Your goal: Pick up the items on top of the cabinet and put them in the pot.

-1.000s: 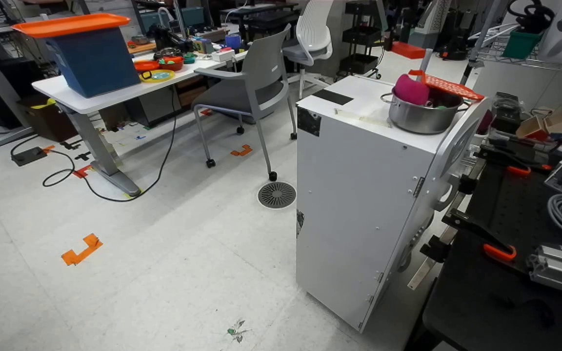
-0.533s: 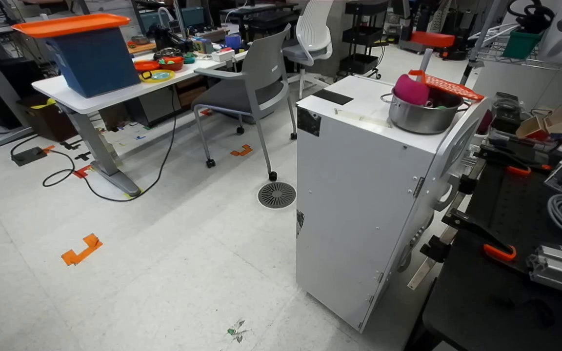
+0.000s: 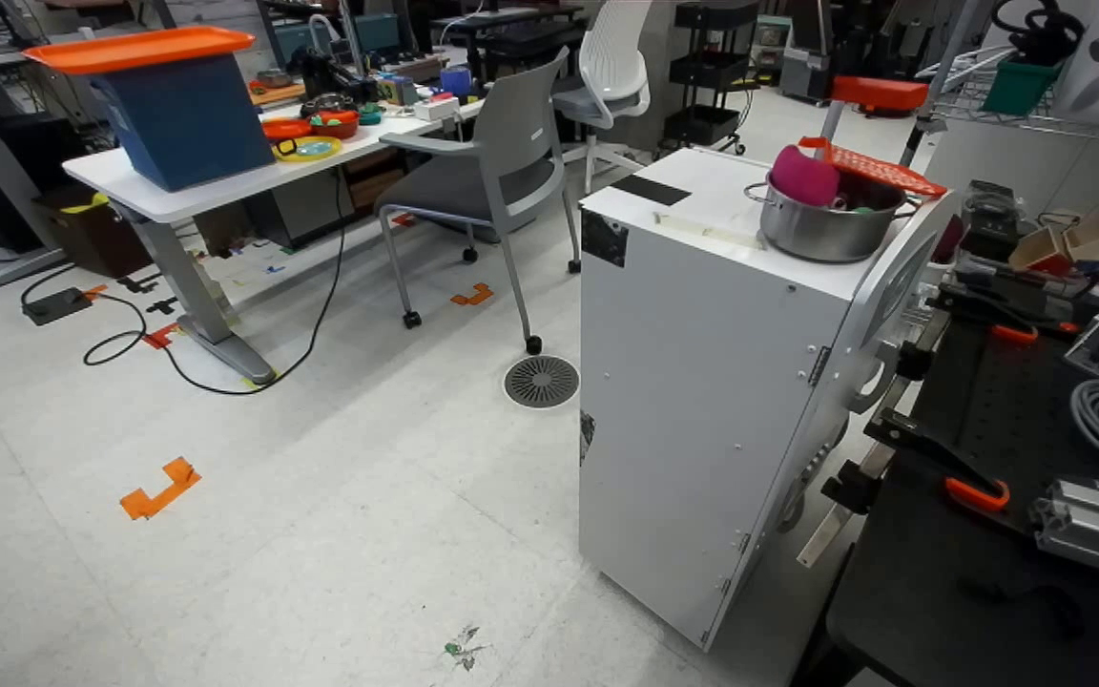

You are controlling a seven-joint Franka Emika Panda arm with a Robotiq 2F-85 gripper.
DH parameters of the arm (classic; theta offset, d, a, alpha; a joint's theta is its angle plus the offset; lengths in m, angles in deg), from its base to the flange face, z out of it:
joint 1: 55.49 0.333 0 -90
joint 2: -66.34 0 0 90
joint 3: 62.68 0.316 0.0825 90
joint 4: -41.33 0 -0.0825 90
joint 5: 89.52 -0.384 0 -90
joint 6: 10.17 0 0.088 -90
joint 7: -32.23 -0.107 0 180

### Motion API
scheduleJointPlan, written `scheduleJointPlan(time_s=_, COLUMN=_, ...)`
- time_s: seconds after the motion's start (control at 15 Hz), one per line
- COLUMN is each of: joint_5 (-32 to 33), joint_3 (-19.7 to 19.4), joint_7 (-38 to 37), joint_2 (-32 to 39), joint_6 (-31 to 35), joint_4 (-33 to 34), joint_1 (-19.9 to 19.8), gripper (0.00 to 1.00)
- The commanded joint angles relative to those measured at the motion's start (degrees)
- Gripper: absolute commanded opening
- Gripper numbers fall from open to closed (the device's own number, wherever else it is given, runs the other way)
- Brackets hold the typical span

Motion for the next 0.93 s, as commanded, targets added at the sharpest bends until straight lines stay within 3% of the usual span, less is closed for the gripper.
scheduleJointPlan(time_s=0.0, joint_5=2.89, joint_3=1.51, joint_7=0.46, joint_2=-2.78, joint_6=1.55, joint_4=-2.93, joint_1=-0.02, gripper=0.08)
scheduleJointPlan(time_s=0.33, joint_5=7.14, joint_3=2.8, joint_7=-1.09, joint_2=-2.79, joint_6=4.77, joint_4=-3.88, joint_1=0.09, gripper=0.08)
scheduleJointPlan(time_s=0.87, joint_5=8.46, joint_3=3.18, joint_7=-1.47, joint_2=-2.61, joint_6=7.06, joint_4=-4.39, joint_1=0.1, gripper=0.08)
